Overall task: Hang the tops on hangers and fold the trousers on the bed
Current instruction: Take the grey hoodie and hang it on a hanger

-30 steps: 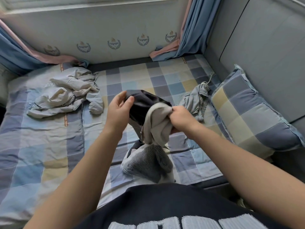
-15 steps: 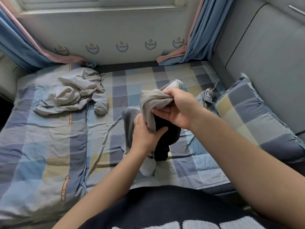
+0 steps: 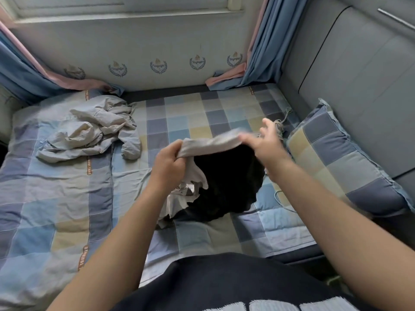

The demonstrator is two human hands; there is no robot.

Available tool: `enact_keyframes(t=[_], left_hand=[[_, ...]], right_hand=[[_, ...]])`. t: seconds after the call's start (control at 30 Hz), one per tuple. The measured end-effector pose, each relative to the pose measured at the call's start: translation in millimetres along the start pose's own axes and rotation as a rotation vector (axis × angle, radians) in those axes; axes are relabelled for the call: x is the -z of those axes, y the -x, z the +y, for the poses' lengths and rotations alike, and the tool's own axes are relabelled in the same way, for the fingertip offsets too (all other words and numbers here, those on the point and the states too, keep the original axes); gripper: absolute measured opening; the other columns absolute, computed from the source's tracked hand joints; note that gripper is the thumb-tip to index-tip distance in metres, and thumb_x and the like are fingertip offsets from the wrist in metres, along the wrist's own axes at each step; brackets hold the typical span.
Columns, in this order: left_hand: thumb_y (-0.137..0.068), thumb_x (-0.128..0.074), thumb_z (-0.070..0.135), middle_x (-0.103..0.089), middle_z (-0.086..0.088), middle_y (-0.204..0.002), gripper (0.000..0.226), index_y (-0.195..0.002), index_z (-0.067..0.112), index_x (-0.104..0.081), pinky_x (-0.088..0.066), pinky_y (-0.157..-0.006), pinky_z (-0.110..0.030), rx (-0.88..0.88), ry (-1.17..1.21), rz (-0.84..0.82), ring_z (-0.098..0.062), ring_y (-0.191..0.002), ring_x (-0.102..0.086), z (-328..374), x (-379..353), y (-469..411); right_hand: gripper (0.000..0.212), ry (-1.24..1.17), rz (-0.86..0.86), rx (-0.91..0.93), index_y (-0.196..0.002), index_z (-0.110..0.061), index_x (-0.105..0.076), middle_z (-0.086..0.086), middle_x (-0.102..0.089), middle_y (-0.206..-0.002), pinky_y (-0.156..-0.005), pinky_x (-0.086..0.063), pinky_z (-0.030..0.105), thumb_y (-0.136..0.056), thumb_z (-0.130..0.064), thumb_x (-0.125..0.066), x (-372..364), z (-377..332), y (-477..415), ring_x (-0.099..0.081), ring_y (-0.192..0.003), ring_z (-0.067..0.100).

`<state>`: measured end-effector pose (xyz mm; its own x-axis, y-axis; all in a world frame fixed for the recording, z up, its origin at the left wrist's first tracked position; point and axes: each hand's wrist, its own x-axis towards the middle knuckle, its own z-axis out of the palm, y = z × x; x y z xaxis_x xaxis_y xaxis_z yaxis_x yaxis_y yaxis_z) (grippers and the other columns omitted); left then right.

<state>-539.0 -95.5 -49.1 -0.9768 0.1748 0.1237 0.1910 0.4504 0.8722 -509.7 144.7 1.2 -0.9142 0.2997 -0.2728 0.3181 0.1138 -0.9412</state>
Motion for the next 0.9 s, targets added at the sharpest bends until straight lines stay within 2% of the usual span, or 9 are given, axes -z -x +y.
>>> enact_keyframes(t=[0.1,0.2,0.27,0.33,0.47,0.57,0.73,0.83,0.9], left_hand=[[-0.072,-0.042,0.007,-0.059,0.005,-0.068,0.023,-0.081,0.016,-0.063,-0.040,-0.060,-0.029,-0.095,-0.046,-0.193,-0.007,-0.065,-0.049,21,-1,6],[-0.072,-0.044,0.004,-0.064,0.012,-0.072,0.031,-0.084,0.021,-0.068,-0.043,-0.062,-0.022,-0.110,0.036,-0.181,-0.004,-0.070,-0.054,33,-1,16],[-0.075,-0.049,0.006,-0.067,0.012,-0.075,0.031,-0.088,0.023,-0.071,-0.045,-0.063,-0.022,-0.099,0.068,-0.160,-0.006,-0.071,-0.058,35,5,20],[-0.076,-0.057,0.012,-0.070,-0.001,-0.078,0.025,-0.095,0.019,-0.073,-0.049,-0.064,-0.033,-0.010,0.112,-0.200,-0.016,-0.070,-0.060,30,14,24],[-0.076,-0.079,0.039,-0.073,-0.009,-0.107,0.044,-0.116,0.022,-0.070,-0.056,-0.086,-0.037,0.334,0.292,-0.554,-0.017,-0.094,-0.069,2,30,35],[-0.094,-0.051,0.061,-0.069,-0.009,-0.124,0.049,-0.121,0.023,-0.067,-0.054,-0.092,-0.040,0.517,0.426,-0.401,-0.022,-0.106,-0.067,-21,21,39],[-0.094,-0.039,0.073,-0.057,0.002,-0.132,0.065,-0.136,0.026,-0.054,-0.051,-0.098,-0.046,0.776,0.191,-0.424,-0.024,-0.108,-0.065,-42,-18,39],[-0.079,-0.047,0.087,-0.069,-0.003,-0.113,0.079,-0.121,0.022,-0.062,-0.057,-0.090,-0.043,0.940,0.219,-0.572,-0.024,-0.084,-0.076,-34,-44,40],[-0.071,-0.050,0.093,-0.073,-0.007,-0.108,0.089,-0.117,0.018,-0.064,-0.056,-0.078,-0.036,1.025,0.275,-0.611,-0.023,-0.076,-0.077,-29,-59,35]], right_hand=[[0.109,0.498,-0.318,0.323,-0.152,-0.047,-0.018,-0.008,-0.010,-0.166,-0.121,-0.015,0.050,-0.065,-0.058,-0.081,-19,23,10,-0.009,-0.153,0.019],[0.058,0.653,-0.578,0.223,-0.122,-0.040,-0.057,-0.008,-0.062,-0.123,-0.107,-0.043,0.048,-0.070,-0.047,-0.079,-47,42,11,-0.055,-0.121,0.016],[0.009,0.495,-0.537,0.173,-0.093,-0.028,-0.065,-0.007,-0.067,-0.091,-0.091,-0.052,0.041,-0.089,-0.023,-0.071,-57,54,9,-0.062,-0.089,0.015],[0.023,0.398,-0.442,0.214,-0.084,-0.024,-0.065,-0.001,-0.067,-0.084,-0.082,-0.049,0.037,-0.097,-0.006,-0.059,-56,57,7,-0.059,-0.082,0.015],[0.034,0.058,-0.436,0.186,-0.113,-0.011,-0.068,0.006,-0.075,-0.103,-0.085,-0.055,0.027,-0.097,0.012,-0.049,-39,54,15,-0.068,-0.096,0.013],[0.035,-0.294,-0.504,0.050,-0.104,-0.015,-0.074,0.001,-0.076,-0.089,-0.073,-0.057,0.022,-0.096,0.007,-0.048,-19,50,22,-0.072,-0.084,0.011],[0.042,-0.544,-0.586,-0.215,-0.119,0.003,-0.068,0.032,-0.061,-0.128,-0.102,-0.051,0.046,-0.099,-0.022,-0.041,15,46,15,-0.060,-0.122,0.041],[0.020,-0.559,-0.665,-0.060,-0.089,-0.008,-0.071,0.020,-0.071,-0.096,-0.089,-0.055,0.046,-0.082,-0.027,-0.072,19,48,21,-0.069,-0.101,0.037],[0.031,-0.532,-0.596,0.044,-0.077,-0.011,-0.061,0.014,-0.062,-0.075,-0.079,-0.055,0.045,-0.071,-0.034,-0.081,15,52,22,-0.066,-0.081,0.032]])
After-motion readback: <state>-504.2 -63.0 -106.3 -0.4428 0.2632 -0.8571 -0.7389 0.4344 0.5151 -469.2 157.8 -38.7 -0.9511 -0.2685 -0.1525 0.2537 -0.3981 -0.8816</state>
